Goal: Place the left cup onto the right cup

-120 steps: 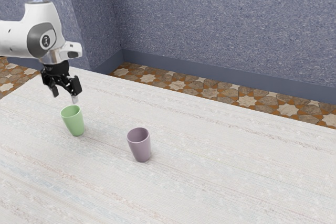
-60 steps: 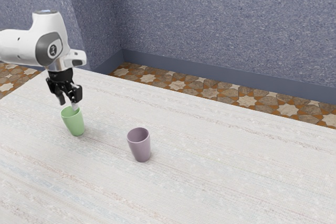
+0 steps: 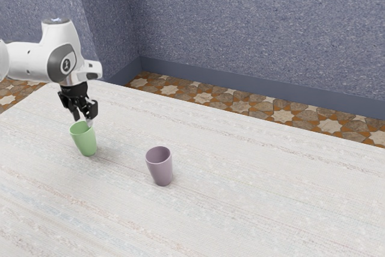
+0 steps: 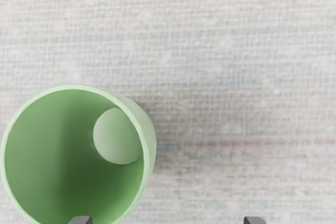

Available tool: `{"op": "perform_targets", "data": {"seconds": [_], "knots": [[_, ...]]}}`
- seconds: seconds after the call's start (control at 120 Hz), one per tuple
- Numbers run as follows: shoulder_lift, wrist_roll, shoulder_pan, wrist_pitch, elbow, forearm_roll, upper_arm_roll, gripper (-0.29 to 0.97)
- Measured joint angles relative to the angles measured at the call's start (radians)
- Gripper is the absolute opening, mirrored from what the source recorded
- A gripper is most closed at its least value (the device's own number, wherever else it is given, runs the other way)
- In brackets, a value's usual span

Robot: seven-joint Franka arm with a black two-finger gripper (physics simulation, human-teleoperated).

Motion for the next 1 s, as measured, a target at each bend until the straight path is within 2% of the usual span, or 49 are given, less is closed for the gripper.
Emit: {"op": "perform_targets", "data": {"seconds": [1.0], "knots": [[0.132,0.037,0.025,0.049,0.038,-0.038,0.001,0.33]]}}
